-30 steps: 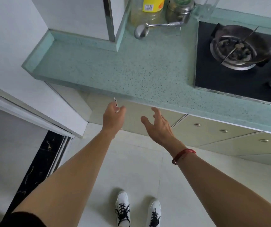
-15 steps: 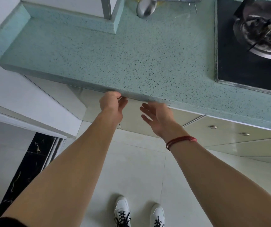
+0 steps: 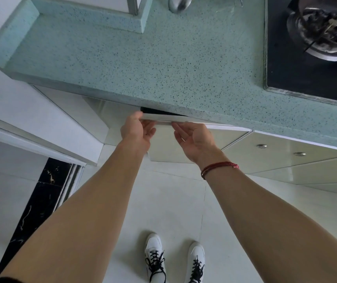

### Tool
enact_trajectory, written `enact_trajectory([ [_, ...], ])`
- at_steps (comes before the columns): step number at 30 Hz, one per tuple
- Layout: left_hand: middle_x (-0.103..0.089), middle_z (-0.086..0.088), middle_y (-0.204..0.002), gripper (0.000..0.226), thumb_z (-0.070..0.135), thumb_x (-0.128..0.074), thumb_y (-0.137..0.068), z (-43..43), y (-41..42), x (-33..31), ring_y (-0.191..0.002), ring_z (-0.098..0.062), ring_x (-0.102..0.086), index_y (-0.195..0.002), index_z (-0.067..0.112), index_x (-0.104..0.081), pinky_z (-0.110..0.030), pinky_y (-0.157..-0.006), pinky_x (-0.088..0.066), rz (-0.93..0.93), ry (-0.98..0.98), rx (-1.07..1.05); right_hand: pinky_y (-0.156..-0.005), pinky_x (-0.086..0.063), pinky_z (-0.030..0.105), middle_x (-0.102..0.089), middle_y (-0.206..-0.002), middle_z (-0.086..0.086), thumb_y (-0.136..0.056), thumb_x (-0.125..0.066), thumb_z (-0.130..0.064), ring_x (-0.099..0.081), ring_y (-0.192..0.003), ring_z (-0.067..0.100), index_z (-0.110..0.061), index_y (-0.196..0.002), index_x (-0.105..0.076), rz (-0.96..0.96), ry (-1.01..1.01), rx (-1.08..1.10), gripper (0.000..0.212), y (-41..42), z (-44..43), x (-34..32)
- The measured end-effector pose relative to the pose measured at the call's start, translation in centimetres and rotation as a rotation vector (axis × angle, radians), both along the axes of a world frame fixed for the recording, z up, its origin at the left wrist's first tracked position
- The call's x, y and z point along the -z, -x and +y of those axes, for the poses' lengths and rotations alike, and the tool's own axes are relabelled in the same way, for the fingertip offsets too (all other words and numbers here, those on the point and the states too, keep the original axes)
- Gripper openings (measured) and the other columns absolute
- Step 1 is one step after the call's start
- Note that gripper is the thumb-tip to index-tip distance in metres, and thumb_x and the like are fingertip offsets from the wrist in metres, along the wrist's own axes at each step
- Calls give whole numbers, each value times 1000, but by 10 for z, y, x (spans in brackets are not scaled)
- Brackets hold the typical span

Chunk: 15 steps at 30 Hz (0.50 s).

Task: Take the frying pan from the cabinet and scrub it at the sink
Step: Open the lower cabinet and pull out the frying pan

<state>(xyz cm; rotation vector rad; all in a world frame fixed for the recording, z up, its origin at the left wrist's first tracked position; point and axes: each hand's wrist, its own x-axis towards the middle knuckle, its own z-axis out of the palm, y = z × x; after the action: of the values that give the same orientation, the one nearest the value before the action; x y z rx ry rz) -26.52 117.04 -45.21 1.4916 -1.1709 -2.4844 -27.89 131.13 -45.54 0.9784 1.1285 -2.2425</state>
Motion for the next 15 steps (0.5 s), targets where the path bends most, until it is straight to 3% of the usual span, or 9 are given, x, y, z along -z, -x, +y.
enact_trajectory([
  [5,-73,-15,-87,18,22,-59,-97,10,-42,1,-77,-24,-75,-103,5,-57,-19,-42,-43,-119,1,-76,-78,-50,32,-69,-106,26,-92,-49,14,-70,-98,31,0,-92,-54,-2,-69,-66,16,-31,10,-9],
  [11,-72,-17,-88,10,8,-60,-93,30,-94,-11,-70,-27,-75,-97,1,-55,-20,-43,-45,-221,4,-116,-70,-56,29,-74,-104,21,-94,-51,10,-75,-93,26,-6,-136,-47,-41,-102,-128,46,-62,29,-9],
  [15,-67,-18,-82,11,2,-63,-88,42,-130,-17,-71,-28,-72,-86,-2,-53,-29,-57,-54,-322,62,-12,-82,-56,31,-73,-108,19,-95,-50,9,-73,-97,26,-11,-142,-43,-62,-160,-187,51,-82,45,-13],
])
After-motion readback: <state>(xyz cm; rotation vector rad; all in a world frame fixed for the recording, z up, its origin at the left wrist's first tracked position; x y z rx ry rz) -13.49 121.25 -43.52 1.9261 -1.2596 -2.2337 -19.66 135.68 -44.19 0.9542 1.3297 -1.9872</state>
